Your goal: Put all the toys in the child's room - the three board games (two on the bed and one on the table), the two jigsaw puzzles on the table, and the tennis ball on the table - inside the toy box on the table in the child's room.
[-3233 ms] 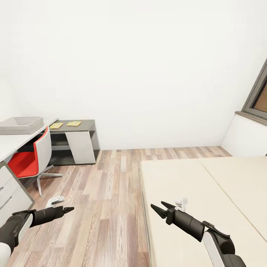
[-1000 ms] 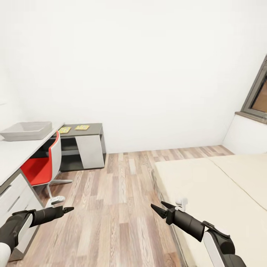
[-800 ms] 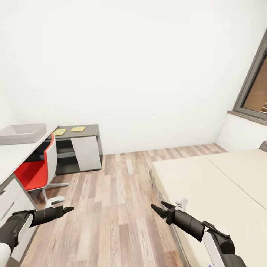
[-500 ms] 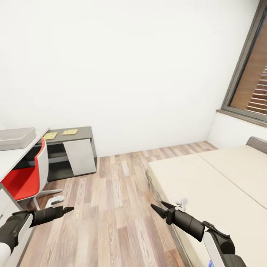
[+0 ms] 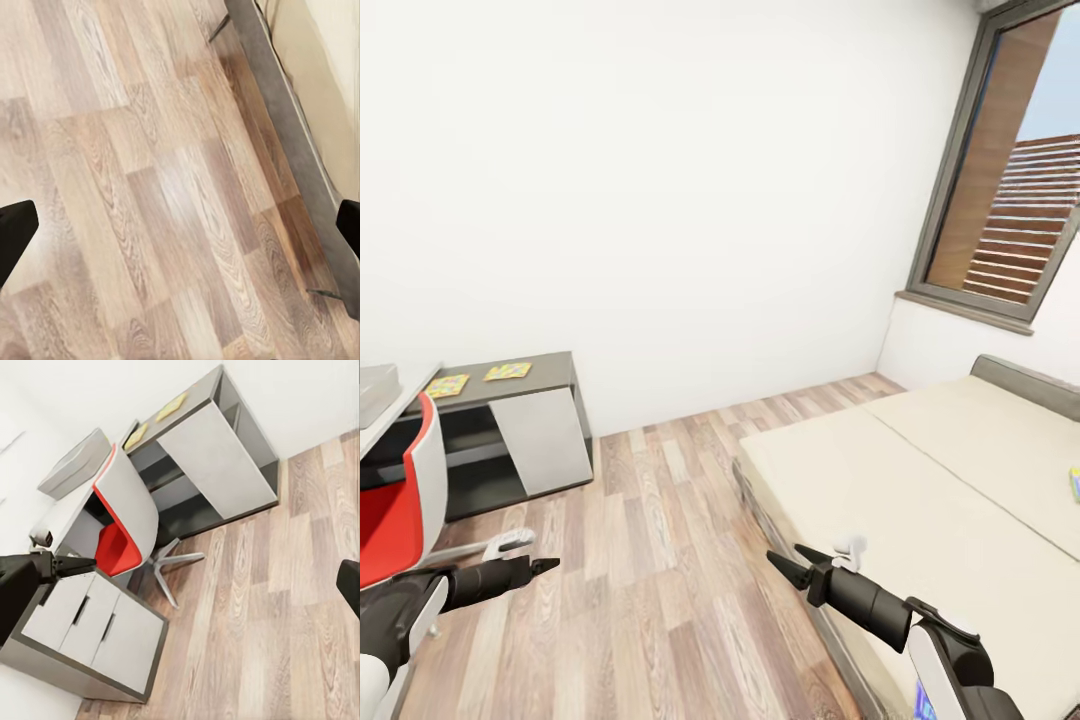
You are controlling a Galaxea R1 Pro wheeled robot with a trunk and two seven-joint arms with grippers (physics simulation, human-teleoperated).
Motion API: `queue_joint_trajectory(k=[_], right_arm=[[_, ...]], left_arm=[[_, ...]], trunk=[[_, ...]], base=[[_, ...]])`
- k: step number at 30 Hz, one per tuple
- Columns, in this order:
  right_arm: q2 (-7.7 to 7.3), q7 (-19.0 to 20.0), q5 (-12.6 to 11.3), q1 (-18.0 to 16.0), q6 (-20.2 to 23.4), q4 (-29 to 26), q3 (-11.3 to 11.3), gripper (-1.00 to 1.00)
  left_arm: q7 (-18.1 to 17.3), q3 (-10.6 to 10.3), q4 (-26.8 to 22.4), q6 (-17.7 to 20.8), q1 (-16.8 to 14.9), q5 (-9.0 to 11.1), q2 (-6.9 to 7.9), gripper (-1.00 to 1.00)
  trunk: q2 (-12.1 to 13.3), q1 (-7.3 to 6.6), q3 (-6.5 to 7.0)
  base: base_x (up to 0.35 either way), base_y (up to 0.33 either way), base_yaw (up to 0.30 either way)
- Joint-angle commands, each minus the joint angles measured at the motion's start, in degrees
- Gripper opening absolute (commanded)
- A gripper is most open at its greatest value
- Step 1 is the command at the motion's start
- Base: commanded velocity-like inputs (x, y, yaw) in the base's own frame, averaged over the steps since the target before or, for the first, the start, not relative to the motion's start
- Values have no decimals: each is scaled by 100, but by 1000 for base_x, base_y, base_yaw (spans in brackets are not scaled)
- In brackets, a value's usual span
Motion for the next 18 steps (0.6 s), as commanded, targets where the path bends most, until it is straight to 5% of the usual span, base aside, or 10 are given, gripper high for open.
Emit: queue_joint_trajectory(k=[1,18], right_arm=[[1,6,-37,-6,44,14,-4,100],[3,6,-41,-6,44,149,5,100]], left_arm=[[-11,14,-3,52,-3,30,-1,100],[-13,8,-3,52,-3,25,4,100]], trunk=[[-13,4,-9],[-13,4,49]], base=[[4,126,-263],[1,25,-263]])
